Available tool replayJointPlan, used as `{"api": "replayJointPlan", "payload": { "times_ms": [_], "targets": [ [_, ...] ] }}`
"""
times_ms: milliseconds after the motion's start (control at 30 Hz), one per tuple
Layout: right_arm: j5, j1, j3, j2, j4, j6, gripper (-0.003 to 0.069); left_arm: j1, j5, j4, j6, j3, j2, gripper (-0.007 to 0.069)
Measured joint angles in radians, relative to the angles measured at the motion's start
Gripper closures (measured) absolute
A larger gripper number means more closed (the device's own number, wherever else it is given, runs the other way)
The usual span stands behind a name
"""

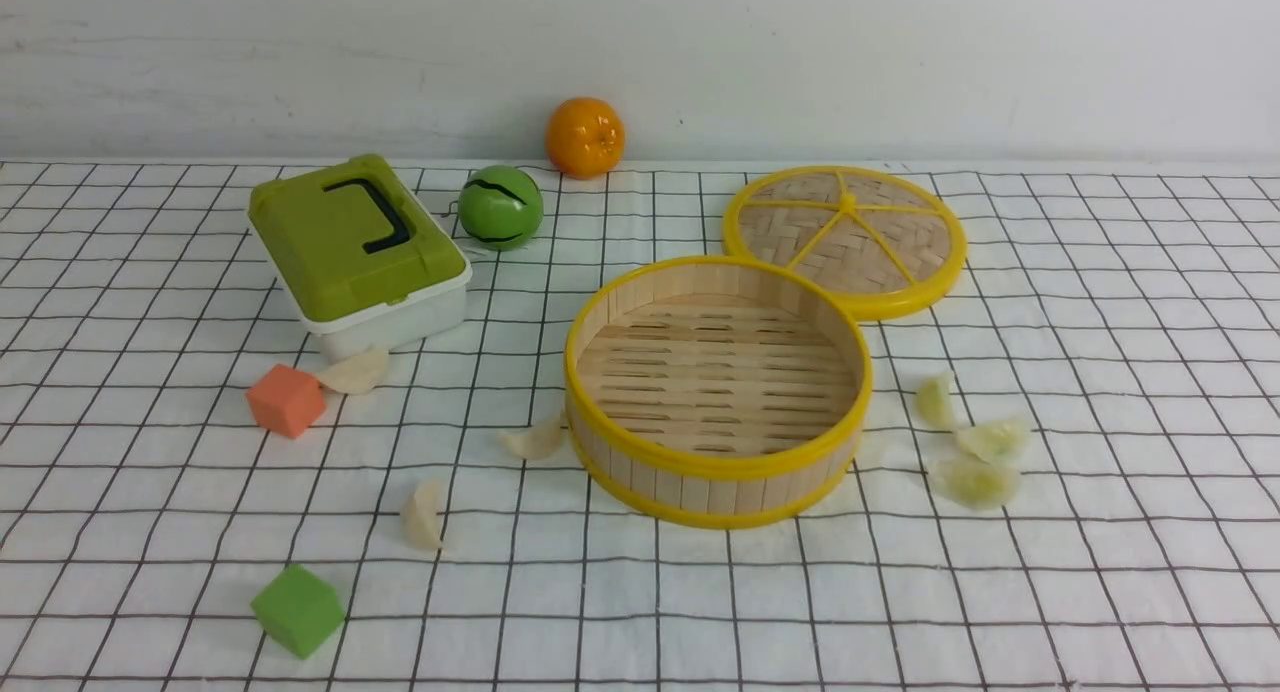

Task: Put the dumplings into the steamer on the table with the white tablecloth.
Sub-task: 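Reach for and grasp a dumpling on the table with the left gripper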

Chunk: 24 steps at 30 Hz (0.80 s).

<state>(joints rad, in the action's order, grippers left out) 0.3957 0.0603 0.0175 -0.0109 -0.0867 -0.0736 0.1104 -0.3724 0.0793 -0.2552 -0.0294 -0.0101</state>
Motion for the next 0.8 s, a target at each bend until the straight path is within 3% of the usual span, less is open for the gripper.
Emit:
{"api": "replayJointPlan", "payload": {
  "times_ms": [533,800],
  "targets": [
    [0.0,0.0,0.0,0.0,0.003,0.0,0.0557,0.0,0.079,-0.096,0.0,0.0,0.0,0.0385],
    [-0.101,0.0,0.01,0.0,0.037,0.0,0.055,0.0,0.481,-0.103,0.0,0.0,0.0,0.0385]
  ]
}}
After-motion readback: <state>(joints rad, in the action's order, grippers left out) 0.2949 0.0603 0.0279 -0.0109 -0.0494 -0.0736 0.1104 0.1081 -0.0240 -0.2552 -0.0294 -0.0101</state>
